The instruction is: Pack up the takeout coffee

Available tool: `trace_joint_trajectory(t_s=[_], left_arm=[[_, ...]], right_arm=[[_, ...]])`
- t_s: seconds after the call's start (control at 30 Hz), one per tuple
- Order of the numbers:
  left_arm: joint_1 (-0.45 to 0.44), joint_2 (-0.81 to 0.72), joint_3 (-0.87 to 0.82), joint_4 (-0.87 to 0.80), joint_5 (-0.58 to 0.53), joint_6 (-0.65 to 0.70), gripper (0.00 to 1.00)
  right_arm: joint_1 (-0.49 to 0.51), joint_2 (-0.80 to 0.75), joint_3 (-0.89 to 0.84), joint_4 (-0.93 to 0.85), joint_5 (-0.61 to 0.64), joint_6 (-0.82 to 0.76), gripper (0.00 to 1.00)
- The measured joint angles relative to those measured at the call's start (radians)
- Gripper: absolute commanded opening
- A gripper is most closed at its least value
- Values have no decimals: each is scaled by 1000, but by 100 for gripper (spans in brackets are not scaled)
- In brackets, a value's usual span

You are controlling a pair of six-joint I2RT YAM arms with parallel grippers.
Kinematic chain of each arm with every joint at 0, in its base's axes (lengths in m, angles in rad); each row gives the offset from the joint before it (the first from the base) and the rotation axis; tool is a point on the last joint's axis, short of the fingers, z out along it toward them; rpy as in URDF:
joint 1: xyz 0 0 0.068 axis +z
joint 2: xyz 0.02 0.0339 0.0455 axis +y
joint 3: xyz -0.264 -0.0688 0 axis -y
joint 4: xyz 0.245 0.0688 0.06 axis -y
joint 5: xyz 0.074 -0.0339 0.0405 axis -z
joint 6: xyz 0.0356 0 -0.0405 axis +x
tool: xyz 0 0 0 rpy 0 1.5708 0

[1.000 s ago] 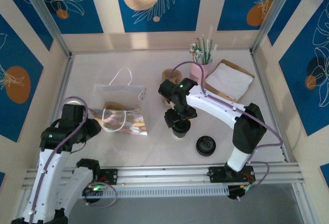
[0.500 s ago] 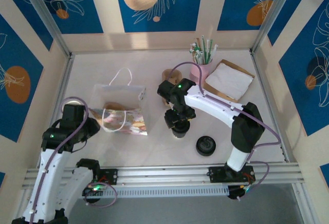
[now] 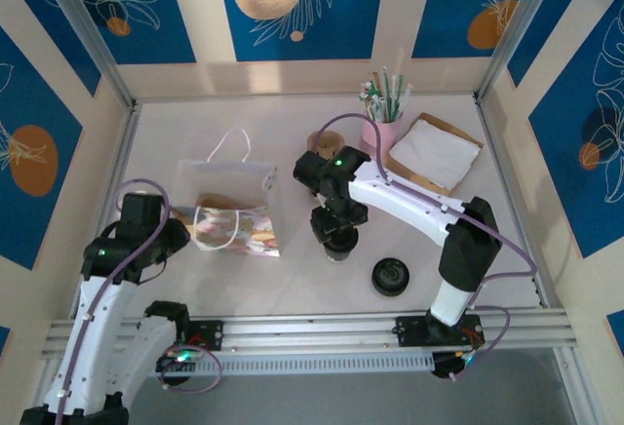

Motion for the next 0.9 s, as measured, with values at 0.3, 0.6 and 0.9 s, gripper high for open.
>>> trace_joint_trajectory(t_s=[0.3, 0.6, 0.9], left_arm=[[0, -99, 64, -138, -9, -22, 29], [0, -51, 3, -111, -12, -69, 27], [28, 82, 11, -1, -39, -66, 24]], right_arm=[[13, -117, 131, -105, 44, 46, 64], [35, -198, 428, -179, 67, 60, 63], [46, -207, 669, -163, 10, 30, 63]])
